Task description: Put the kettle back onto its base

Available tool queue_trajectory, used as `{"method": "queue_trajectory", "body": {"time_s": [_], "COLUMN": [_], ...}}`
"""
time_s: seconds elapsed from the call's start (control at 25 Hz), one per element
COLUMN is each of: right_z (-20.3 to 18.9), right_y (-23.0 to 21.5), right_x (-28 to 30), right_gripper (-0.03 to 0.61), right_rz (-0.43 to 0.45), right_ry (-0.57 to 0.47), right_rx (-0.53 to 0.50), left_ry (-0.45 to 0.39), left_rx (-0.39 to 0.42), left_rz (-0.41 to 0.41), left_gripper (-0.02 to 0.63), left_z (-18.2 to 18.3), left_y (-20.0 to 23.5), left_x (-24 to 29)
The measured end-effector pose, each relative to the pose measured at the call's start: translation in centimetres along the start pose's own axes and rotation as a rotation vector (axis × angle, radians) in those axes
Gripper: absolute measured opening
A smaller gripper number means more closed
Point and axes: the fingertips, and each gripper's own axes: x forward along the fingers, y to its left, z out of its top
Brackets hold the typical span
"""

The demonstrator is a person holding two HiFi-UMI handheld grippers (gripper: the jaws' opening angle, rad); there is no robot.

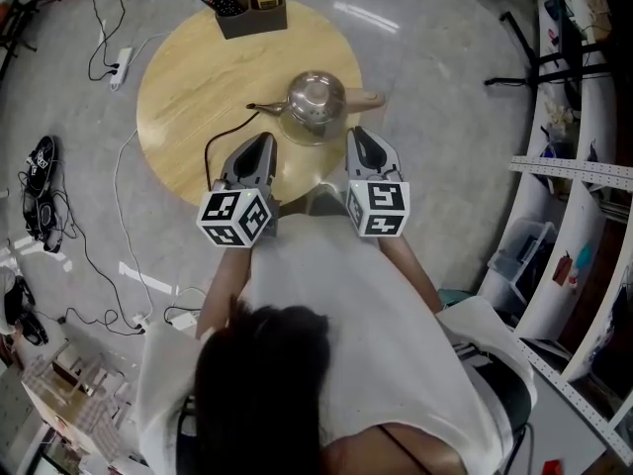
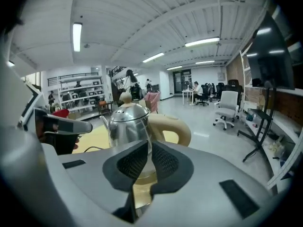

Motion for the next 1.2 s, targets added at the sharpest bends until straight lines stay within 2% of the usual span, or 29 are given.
{"method": "queue_trajectory", "body": {"time_s": [0.12,0.28,0.48,1.2], "right_z": [-0.6,-0.6,0.2,-0.2], "right_y": [1.5,3.8,5.3,5.8], "right_x": [-0.3,-0.5,-0.7,-1.4], "right_gripper": [0.037,0.028,0.028,0.028], "right_rz": [0.061,0.155,0.22,0.302], "right_ry": [0.031,0.039,0.024,0.02], "right_rx": [-0.008,-0.026,-0.057,-0.073], "left_ry": [0.004,-0.009,-0.002,-0.013], "left_rx": [0.028,0.016,0.013,0.036], "left_rz": [0.028,0.004,0.029,0.086], "left_gripper": [0.035,0.035,0.035,0.035], "left_z": [0.0,0.0,-0.7,-2.1], "left_y": [-1.3,-3.2,-4.0,-5.8], "left_x": [-0.4,-0.4,-0.3,-0.2]}}
